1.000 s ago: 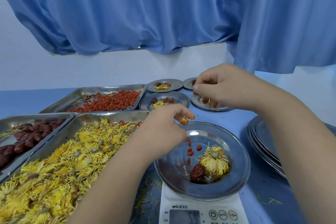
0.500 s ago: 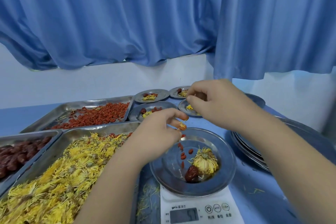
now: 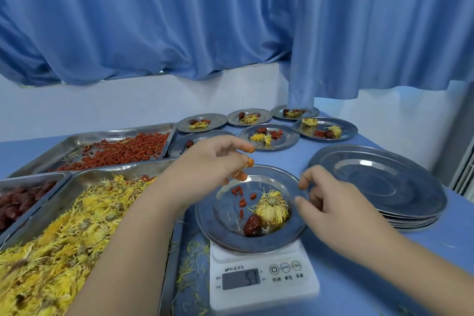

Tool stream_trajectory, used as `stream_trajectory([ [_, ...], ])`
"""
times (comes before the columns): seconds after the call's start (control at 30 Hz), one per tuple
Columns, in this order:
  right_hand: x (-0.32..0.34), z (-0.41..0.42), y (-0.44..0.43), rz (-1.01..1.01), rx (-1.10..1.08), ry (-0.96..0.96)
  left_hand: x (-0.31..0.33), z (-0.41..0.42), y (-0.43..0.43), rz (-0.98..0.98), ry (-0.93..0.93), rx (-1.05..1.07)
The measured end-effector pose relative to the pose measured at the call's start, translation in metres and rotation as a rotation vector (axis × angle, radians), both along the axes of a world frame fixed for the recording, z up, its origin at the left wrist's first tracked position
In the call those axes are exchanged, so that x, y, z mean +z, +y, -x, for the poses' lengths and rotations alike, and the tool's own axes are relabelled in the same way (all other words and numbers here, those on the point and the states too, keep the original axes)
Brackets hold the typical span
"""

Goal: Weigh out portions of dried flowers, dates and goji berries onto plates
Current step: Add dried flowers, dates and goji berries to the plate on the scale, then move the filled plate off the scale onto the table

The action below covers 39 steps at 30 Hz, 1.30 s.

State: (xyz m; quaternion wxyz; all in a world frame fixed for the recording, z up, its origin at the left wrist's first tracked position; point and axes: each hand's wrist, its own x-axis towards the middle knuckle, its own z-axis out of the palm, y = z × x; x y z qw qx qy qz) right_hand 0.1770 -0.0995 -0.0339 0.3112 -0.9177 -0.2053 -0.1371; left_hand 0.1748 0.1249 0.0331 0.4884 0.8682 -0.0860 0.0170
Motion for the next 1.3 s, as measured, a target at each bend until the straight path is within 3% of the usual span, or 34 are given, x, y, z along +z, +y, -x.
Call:
stream_trajectory([
  [0.17, -0.006, -0.009, -0.003, 0.053, -0.12, 0.163, 0.003, 0.001, 0.0, 0.147, 0.037, 0.001],
  [0.3, -0.009, -0.015, -0.002, -0.224, -0.088, 0.451, 0.005, -0.003, 0.002, 0.229, 0.047, 0.029],
  [0.47, -0.017, -0.017, 0.001, -0.559, -0.014, 0.625, 0.009, -0.001, 0.008, 0.331, 0.039, 0.024],
  [0.63, -0.016, -0.014, 0.01, -0.794, 0.065, 0.613, 0.015, 0.005, 0.02, 0.42, 0.019, 0.048],
  [0.83, 0.007, -0.033, 0.027, -0.938, 0.047, 0.541, 0.026, 0.009, 0.041, 0.579, -0.065, 0.119],
  [1.1, 0.064, -0.118, 0.079, -0.944, -0.005, 0.431, 0.03, 0.011, 0.07, 1.005, -0.224, 0.35],
  [1.3, 0.079, -0.194, 0.137, -1.007, -0.07, 0.47, 0.028, 0.013, 0.087, 1.194, -0.187, 0.355],
])
